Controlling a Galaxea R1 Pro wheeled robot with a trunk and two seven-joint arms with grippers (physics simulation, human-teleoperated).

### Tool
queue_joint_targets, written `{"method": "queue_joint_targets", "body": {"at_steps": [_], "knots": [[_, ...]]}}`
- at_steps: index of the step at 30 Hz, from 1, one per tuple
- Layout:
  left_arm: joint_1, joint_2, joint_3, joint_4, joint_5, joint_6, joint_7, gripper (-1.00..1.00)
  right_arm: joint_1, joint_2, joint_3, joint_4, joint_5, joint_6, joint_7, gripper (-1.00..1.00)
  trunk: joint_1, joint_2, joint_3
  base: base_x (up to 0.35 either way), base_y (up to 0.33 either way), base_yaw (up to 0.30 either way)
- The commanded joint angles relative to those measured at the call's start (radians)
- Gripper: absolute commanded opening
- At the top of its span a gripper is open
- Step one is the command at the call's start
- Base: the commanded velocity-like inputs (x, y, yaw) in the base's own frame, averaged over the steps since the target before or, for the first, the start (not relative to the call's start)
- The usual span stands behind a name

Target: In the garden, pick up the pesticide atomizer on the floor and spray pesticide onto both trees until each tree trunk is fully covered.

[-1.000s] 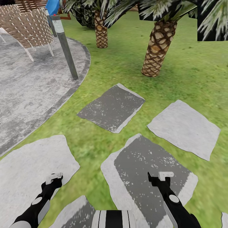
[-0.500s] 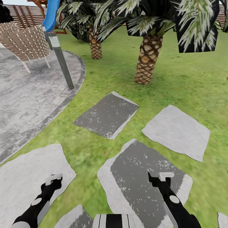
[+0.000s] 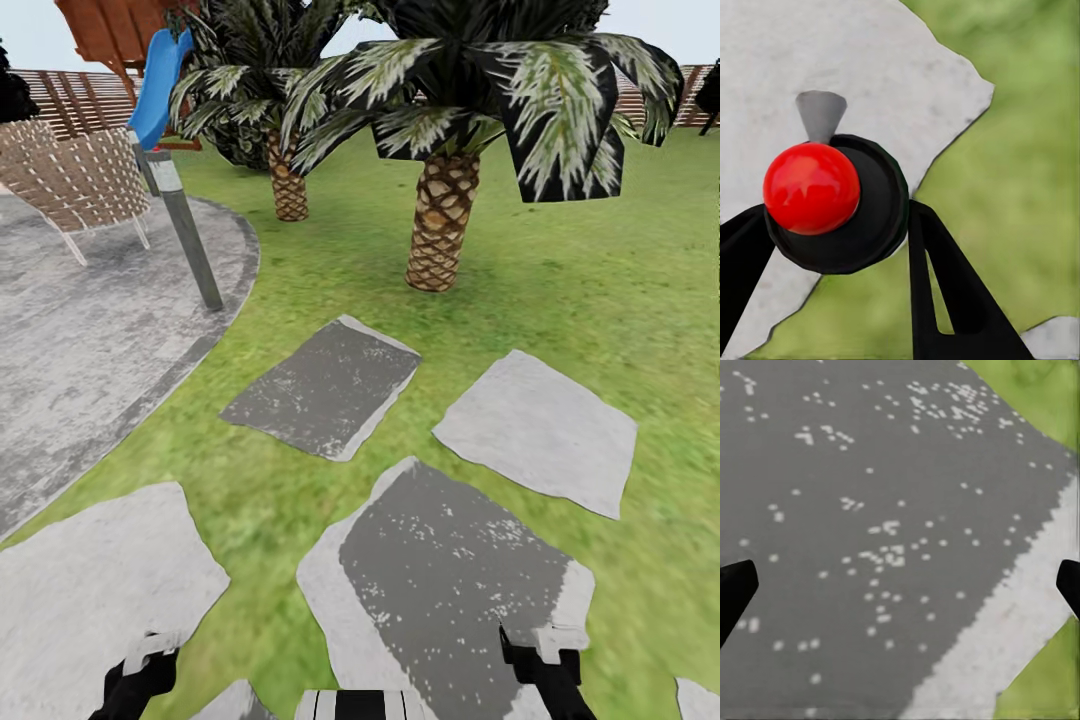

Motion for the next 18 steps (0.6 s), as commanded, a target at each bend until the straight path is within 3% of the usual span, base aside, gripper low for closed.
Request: {"method": "queue_joint_targets", "body": {"at_steps": [1, 13, 16, 18], "knots": [[0.002, -0.001, 0.004, 0.001, 0.006, -0.002, -0.007, -1.00, 0.000, 0.000, 0.000, 0.013, 0.000, -0.006, -0.002, 1.00, -0.001, 0.000, 0.005, 0.000, 0.000, -0.004], [0.007, -0.001, 0.005, 0.002, 0.007, -0.001, -0.007, -1.00, 0.000, 0.000, -0.003, 0.037, -0.001, -0.013, -0.003, 1.00, -0.006, 0.003, 0.070, 0.000, 0.000, 0.000], [0.007, -0.003, 0.004, 0.013, 0.006, -0.001, -0.007, -1.00, 0.000, -0.002, -0.139, 0.036, 0.000, -0.011, -0.002, 1.00, -0.011, 0.010, 0.086, 0.000, 0.000, -0.052], [0.007, -0.004, 0.004, 0.021, 0.005, -0.001, -0.007, -1.00, 0.000, -0.001, -0.161, 0.036, 0.001, -0.011, -0.001, 1.00, -0.018, 0.024, 0.095, 0.000, 0.000, -0.080]]}}
